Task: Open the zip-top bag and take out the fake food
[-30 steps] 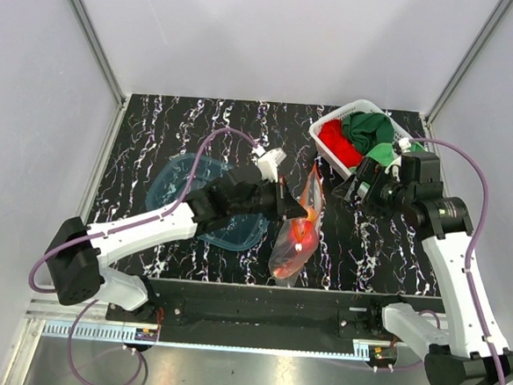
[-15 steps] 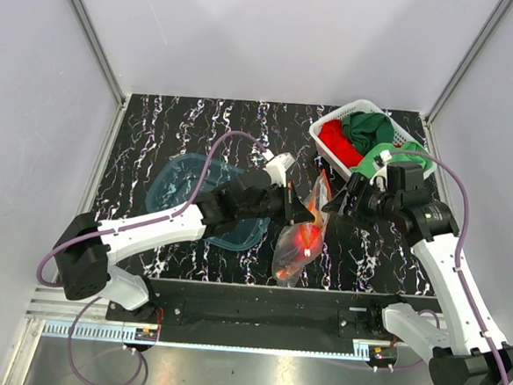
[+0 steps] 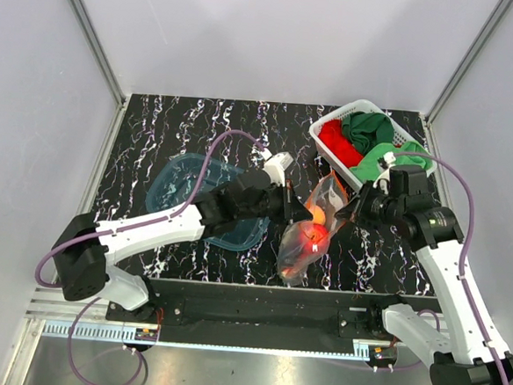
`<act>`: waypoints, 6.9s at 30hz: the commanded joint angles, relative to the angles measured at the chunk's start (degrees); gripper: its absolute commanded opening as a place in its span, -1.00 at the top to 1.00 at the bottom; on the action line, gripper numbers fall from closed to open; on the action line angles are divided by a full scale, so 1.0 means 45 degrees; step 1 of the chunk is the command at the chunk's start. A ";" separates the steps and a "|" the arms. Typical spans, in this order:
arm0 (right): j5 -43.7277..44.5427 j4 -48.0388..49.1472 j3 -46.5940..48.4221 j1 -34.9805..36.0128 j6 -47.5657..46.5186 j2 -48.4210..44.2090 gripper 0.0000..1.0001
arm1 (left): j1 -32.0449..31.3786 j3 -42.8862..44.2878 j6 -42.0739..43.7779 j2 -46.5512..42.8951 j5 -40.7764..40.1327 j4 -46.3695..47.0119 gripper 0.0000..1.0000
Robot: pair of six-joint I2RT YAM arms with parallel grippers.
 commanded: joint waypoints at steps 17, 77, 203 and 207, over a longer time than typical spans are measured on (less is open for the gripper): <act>-0.1364 0.0727 0.0210 0.0073 -0.2533 0.0149 1.00 | -0.1074 0.2004 0.4805 -0.1137 -0.3457 -0.3710 0.00; -0.1482 -0.0230 -0.0239 0.0054 -0.2494 -0.0691 1.00 | -0.1641 0.2379 0.1936 0.4448 -0.1817 -0.0920 -0.97; -0.2011 0.0317 -0.0825 0.0249 -0.2592 -0.2195 1.00 | -0.1348 0.4351 0.4474 0.1323 -0.2284 -0.3047 0.52; -0.2397 0.0316 -0.0805 0.0249 -0.2320 -0.2060 1.00 | -0.1738 0.4409 0.4747 0.1733 -0.3475 -0.3457 0.63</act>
